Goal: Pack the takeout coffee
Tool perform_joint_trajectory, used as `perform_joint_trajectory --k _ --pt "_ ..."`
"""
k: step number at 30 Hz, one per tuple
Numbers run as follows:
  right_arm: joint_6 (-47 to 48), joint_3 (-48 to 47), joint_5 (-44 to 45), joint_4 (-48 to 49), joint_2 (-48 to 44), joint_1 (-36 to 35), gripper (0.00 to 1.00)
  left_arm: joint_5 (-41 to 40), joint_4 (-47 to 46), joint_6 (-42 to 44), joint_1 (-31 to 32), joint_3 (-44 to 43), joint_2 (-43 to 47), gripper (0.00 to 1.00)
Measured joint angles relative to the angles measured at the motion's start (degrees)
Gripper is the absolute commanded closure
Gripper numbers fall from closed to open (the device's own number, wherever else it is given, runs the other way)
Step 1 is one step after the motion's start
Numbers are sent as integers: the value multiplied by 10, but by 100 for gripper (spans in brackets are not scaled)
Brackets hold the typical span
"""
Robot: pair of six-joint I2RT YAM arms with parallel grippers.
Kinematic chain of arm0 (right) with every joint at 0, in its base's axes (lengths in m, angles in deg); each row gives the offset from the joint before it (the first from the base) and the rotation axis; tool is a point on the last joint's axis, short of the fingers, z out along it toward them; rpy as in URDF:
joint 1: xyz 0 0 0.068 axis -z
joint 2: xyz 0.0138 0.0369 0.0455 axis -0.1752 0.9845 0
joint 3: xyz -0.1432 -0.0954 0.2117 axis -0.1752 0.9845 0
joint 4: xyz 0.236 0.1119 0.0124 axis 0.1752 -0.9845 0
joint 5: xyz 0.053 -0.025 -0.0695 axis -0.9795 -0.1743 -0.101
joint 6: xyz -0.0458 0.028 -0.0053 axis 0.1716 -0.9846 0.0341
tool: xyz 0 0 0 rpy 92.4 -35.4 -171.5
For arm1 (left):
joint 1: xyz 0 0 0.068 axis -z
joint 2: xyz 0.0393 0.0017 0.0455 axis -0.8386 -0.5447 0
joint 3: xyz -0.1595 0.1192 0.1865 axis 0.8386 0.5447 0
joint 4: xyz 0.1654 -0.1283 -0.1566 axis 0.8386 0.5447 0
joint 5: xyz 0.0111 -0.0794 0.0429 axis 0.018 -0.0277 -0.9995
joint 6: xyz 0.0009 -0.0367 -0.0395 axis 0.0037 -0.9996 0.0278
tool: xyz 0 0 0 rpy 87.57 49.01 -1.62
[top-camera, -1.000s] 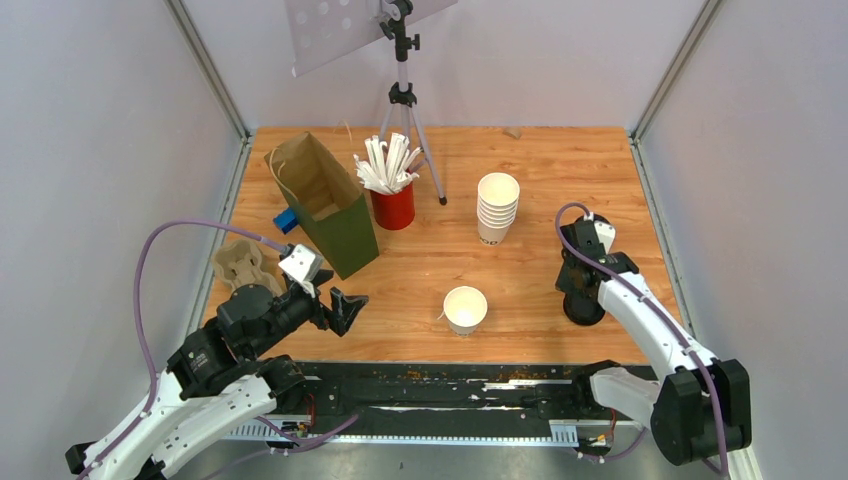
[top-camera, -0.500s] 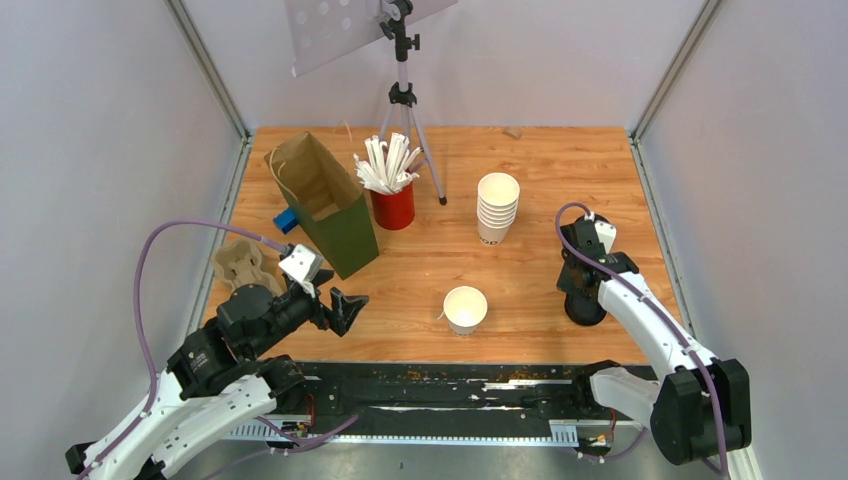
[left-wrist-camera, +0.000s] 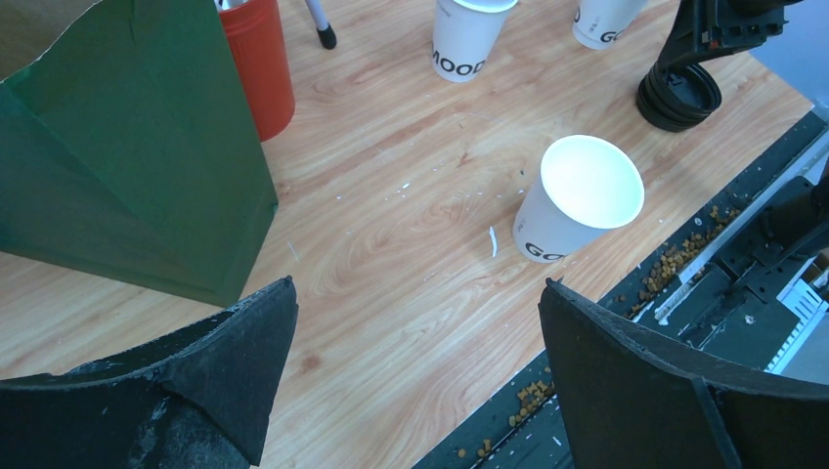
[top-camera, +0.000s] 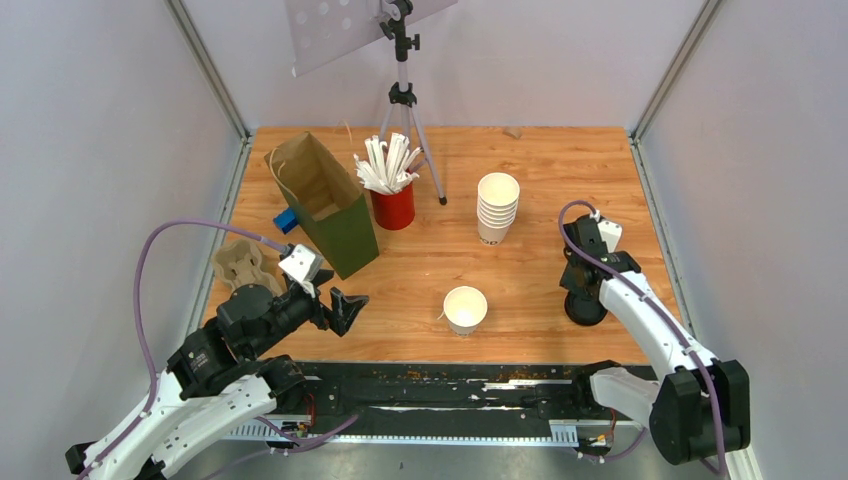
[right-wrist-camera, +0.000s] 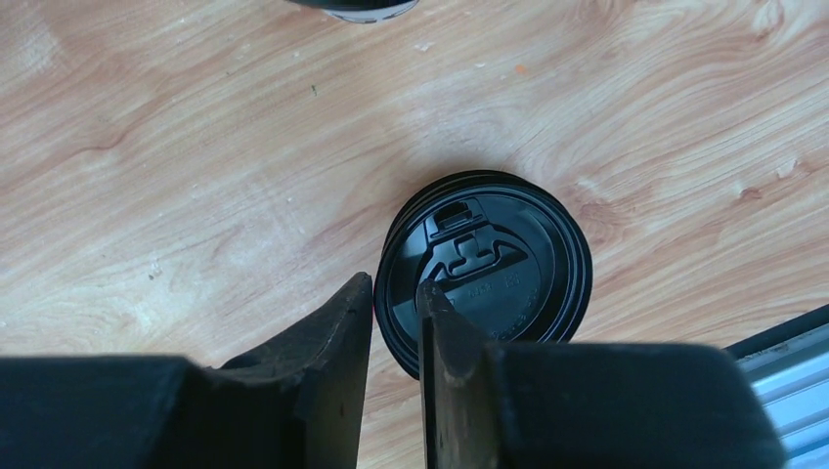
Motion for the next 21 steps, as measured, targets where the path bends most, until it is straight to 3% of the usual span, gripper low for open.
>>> perform_joint_trajectory --k 21 --pt "-26 7 -5 55 31 32 77 0 0 0 0 0 0 0"
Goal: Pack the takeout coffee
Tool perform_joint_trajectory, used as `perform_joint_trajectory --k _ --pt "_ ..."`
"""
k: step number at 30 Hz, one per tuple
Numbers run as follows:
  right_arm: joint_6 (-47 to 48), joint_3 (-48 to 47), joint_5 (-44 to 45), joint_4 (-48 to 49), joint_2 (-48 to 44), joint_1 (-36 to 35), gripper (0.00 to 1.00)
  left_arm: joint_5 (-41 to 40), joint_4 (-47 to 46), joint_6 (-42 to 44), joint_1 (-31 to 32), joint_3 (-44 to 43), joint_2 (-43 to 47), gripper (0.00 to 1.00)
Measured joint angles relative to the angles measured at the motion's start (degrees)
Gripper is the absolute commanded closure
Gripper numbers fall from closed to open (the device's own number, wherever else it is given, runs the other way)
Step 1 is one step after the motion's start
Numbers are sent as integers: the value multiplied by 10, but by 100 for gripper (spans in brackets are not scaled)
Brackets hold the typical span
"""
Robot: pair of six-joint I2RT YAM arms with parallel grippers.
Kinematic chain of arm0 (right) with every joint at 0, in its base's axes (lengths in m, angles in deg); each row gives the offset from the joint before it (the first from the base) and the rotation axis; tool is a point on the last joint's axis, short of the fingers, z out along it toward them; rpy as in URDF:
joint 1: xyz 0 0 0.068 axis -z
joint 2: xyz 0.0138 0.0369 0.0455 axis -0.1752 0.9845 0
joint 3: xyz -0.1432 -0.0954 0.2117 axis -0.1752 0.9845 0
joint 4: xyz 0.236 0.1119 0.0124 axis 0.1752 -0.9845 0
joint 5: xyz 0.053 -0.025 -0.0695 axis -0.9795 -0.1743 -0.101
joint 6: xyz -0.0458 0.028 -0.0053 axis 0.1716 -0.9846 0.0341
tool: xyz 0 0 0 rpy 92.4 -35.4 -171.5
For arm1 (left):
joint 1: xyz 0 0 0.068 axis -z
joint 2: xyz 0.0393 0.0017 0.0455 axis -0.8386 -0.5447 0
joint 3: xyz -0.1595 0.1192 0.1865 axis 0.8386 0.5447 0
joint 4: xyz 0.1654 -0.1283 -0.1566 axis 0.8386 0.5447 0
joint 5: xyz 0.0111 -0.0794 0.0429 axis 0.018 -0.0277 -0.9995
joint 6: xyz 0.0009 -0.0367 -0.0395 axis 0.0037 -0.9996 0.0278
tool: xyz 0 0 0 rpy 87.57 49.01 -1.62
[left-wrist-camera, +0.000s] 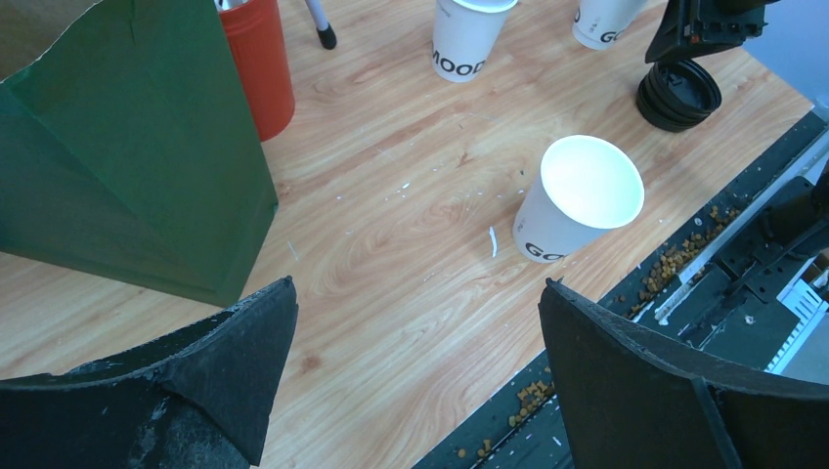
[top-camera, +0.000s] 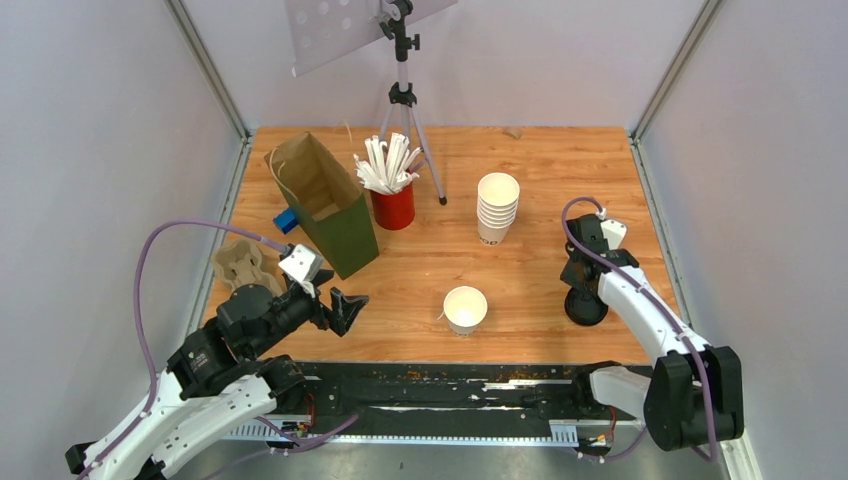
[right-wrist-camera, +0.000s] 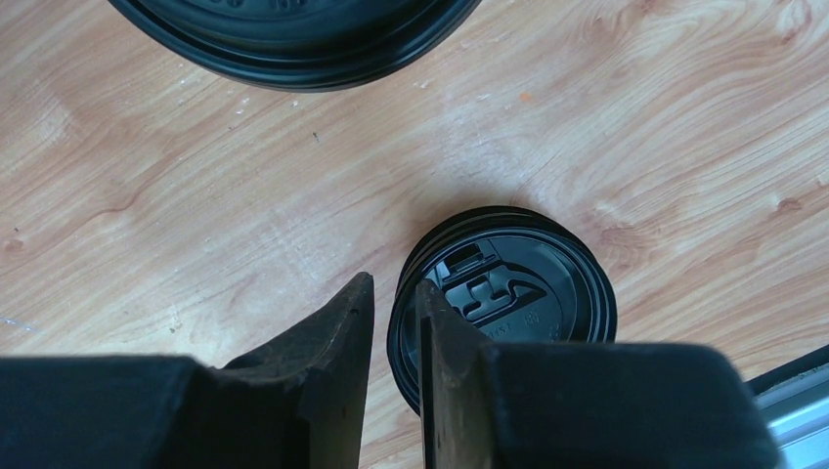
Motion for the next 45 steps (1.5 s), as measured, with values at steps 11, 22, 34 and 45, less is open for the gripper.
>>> perform_joint_trajectory --k 11,22,34,45 --pt "-14 12 -1 12 11 1 77 0 0 0 0 0 0 0" --pt "-29 21 -1 21 13 5 98 2 0 0 0 0 0 0" --pt "-26 21 5 9 -17 6 98 2 0 0 0 0 0 0" --pt "-14 21 -3 4 -27 6 95 3 0 0 0 0 0 0"
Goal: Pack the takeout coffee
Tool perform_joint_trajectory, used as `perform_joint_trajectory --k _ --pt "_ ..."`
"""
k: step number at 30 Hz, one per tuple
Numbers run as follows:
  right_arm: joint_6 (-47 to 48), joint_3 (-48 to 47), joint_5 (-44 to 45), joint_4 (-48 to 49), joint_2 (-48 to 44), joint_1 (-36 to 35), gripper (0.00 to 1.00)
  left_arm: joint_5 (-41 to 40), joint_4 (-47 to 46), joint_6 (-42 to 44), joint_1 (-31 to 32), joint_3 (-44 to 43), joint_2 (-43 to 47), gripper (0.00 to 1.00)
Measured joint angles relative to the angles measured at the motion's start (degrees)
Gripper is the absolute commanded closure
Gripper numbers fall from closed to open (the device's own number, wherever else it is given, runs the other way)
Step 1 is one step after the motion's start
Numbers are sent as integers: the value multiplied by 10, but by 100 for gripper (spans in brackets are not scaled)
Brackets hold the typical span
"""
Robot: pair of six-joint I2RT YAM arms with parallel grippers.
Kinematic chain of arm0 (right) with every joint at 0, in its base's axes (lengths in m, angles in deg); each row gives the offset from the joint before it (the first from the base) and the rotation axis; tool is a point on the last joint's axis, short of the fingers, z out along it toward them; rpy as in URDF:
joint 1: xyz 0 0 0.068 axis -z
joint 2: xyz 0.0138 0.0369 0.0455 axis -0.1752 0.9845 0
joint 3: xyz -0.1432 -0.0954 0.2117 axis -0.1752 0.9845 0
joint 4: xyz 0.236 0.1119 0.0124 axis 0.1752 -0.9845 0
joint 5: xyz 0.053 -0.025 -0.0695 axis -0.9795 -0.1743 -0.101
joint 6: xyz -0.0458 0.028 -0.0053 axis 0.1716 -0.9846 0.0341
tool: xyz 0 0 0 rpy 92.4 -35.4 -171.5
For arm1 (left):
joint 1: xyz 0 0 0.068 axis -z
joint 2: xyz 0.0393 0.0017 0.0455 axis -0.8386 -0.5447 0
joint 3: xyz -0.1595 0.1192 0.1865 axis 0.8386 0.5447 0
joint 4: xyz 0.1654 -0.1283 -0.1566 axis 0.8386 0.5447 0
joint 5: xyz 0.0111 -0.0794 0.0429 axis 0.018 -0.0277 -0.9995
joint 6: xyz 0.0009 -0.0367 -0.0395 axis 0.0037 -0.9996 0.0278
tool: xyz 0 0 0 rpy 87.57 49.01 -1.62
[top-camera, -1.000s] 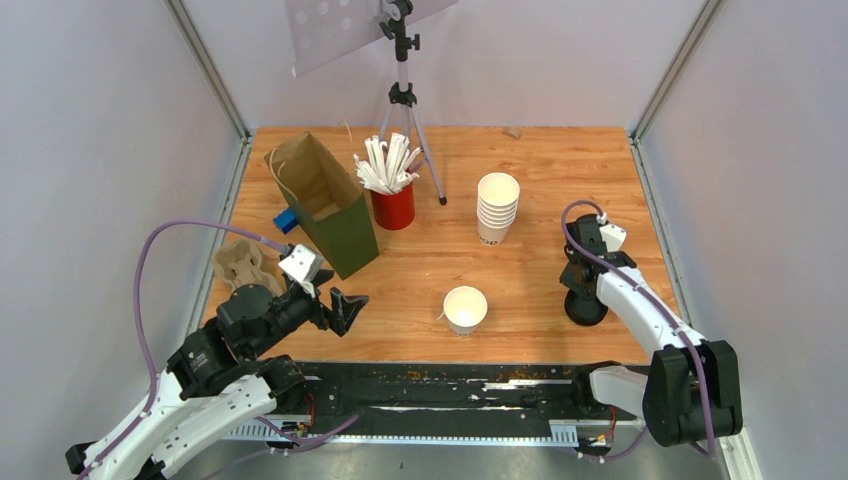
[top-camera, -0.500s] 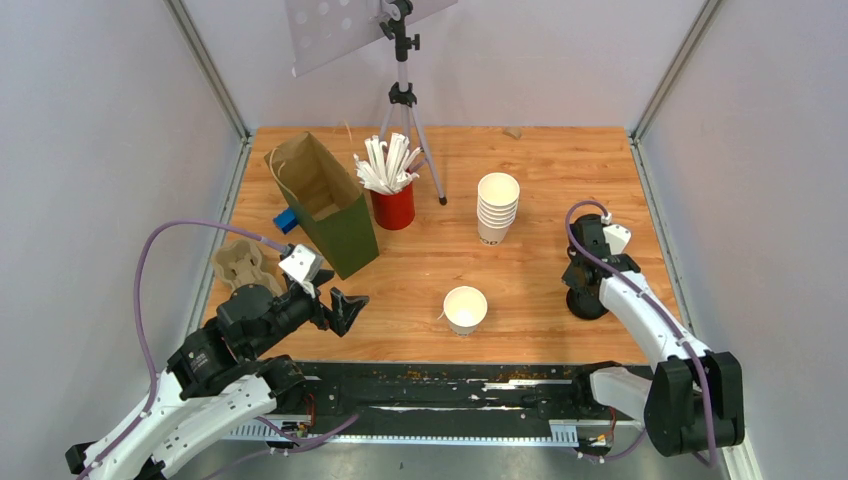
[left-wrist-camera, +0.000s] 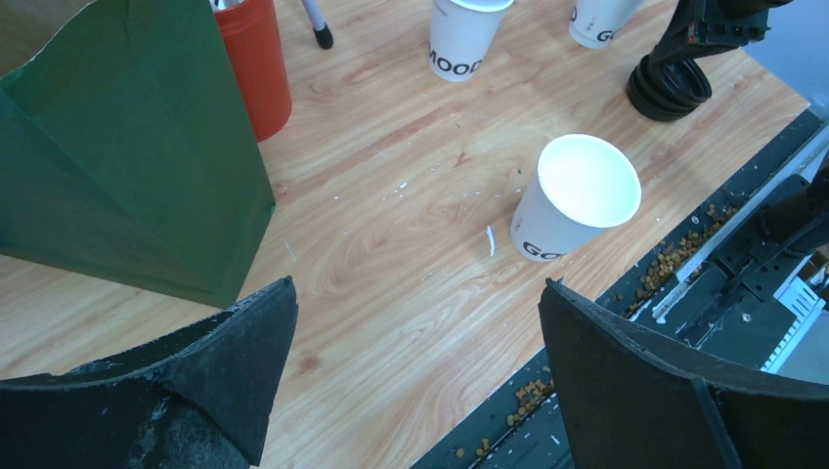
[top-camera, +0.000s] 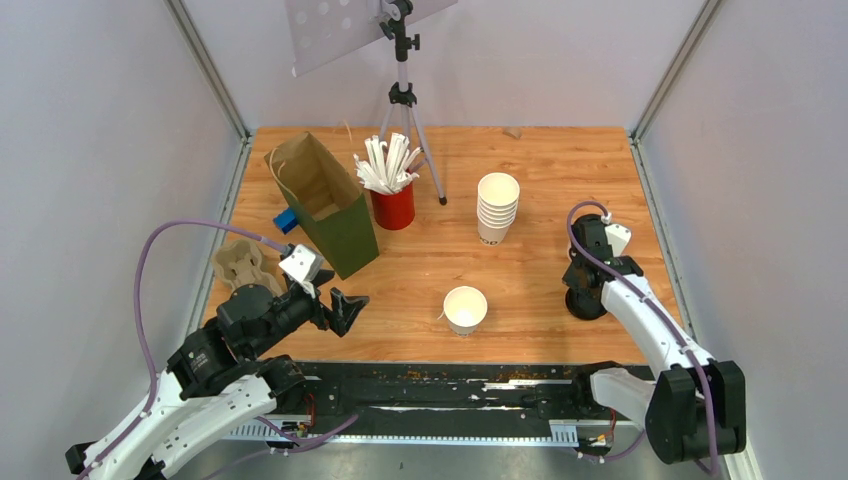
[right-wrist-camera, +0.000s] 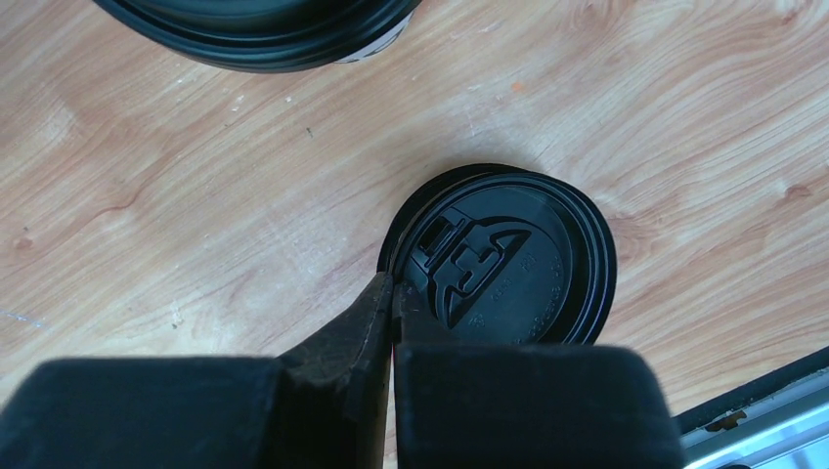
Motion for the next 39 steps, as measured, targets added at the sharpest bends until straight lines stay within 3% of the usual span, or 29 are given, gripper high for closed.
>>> perform_joint_trajectory --k 7,10,13,26,39 --pt "17 0 -9 2 -24 0 100 1 0 0 0 0 0 0" --pt "22 0 -15 3 -24 0 90 1 0 0 0 0 0 0" --pt "27 0 -19 5 -24 0 100 1 0 0 0 0 0 0" --pt "42 8 -27 10 -31 0 100 1 0 0 0 0 0 0" --pt "48 -2 -42 -37 -97 1 100 1 0 0 0 0 0 0"
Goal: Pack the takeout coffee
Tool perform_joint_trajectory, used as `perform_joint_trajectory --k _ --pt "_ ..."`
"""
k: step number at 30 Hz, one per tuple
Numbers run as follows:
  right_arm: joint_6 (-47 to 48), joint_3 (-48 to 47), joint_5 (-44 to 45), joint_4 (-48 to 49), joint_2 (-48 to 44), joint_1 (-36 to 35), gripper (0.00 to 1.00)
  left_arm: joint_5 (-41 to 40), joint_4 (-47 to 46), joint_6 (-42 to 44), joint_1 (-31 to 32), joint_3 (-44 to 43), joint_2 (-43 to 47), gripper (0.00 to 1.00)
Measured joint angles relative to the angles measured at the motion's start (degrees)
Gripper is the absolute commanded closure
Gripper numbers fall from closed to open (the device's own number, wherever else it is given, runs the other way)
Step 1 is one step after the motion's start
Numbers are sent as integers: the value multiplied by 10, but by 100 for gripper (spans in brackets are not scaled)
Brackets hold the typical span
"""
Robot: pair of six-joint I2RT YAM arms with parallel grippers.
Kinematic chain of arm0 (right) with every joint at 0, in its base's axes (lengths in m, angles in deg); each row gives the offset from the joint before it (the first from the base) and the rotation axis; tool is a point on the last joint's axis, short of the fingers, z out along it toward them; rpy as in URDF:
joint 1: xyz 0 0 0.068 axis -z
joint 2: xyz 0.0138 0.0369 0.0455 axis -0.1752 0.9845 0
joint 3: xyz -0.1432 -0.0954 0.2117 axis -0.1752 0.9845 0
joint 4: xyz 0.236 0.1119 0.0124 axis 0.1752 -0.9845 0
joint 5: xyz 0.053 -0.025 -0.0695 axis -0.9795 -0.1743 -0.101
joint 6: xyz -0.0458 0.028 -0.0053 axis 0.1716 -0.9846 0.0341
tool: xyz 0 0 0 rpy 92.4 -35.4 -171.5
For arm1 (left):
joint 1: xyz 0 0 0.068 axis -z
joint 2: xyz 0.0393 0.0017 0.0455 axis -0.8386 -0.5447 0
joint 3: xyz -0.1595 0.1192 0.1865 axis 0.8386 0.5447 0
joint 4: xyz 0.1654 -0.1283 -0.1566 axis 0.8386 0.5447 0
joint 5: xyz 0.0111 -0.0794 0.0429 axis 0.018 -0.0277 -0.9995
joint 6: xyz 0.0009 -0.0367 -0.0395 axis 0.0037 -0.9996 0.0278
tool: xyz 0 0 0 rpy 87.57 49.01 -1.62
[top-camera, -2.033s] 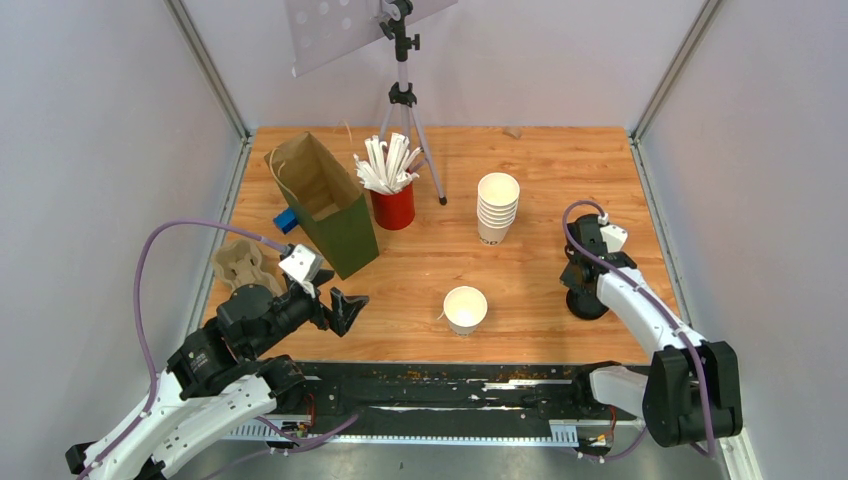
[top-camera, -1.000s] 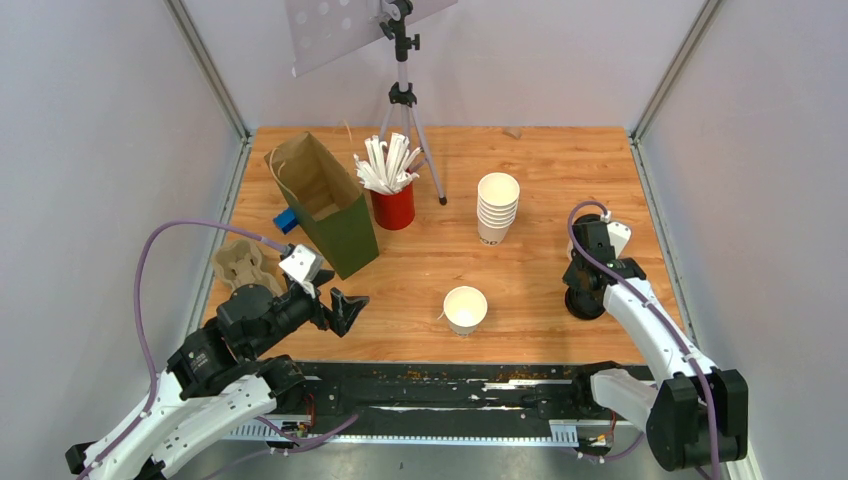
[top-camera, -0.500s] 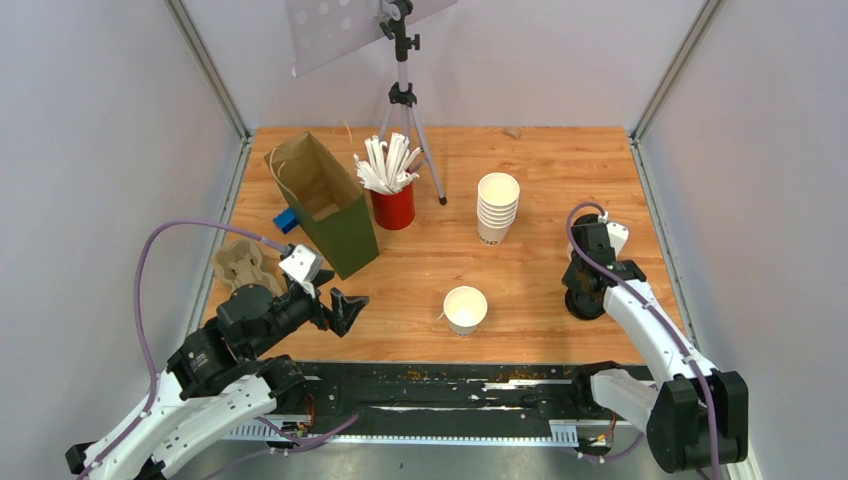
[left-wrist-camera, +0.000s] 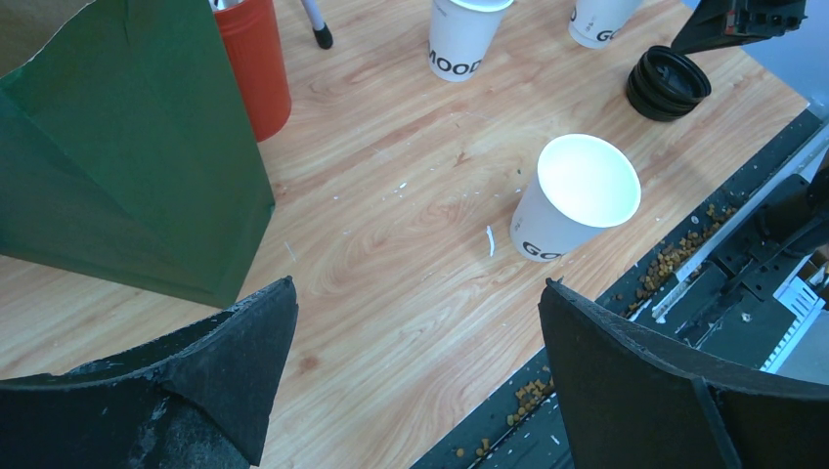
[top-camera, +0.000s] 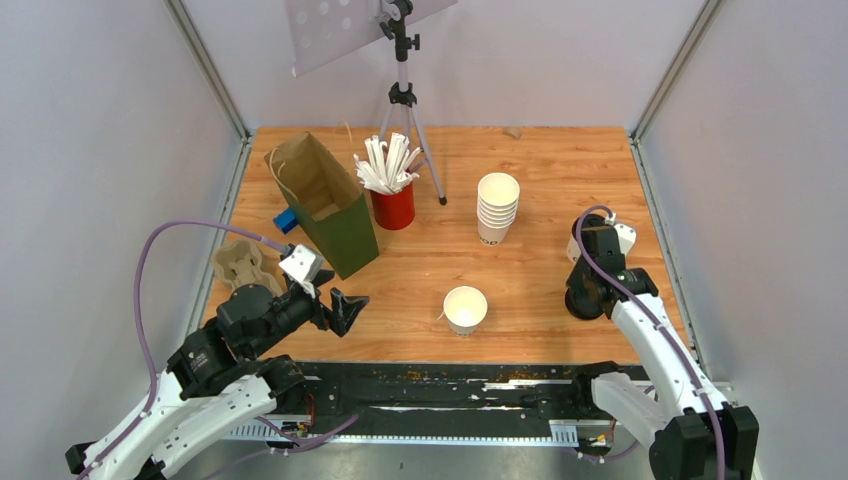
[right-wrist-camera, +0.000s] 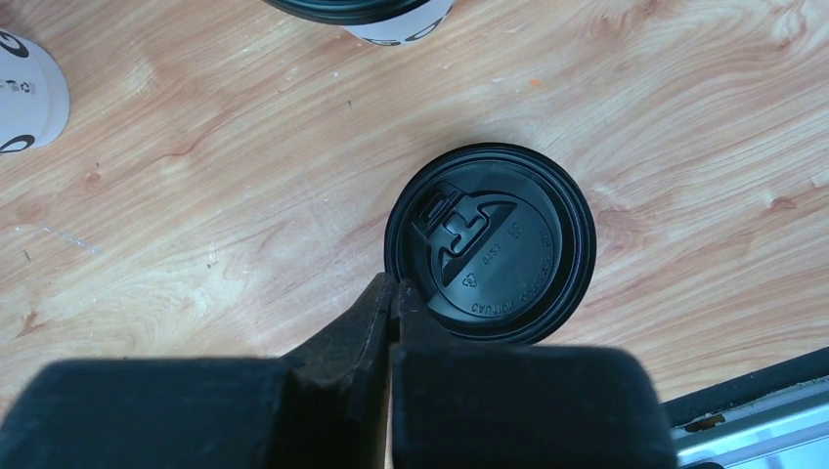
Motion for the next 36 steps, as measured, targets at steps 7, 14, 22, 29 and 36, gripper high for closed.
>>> perform_joint_trajectory --k 7,14,22,29,36 --pt "2 0 -6 -3 -4 0 80 0 0 0 0 0 0 0" --pt "20 -6 -11 0 64 0 77 0 0 0 0 0 0 0" --pt "31 -7 -24 15 99 2 78 0 0 0 0 0 0 0" --pt "38 -7 -29 31 116 11 79 0 0 0 0 0 0 0" --pt "45 -7 -33 41 122 18 81 0 0 0 0 0 0 0"
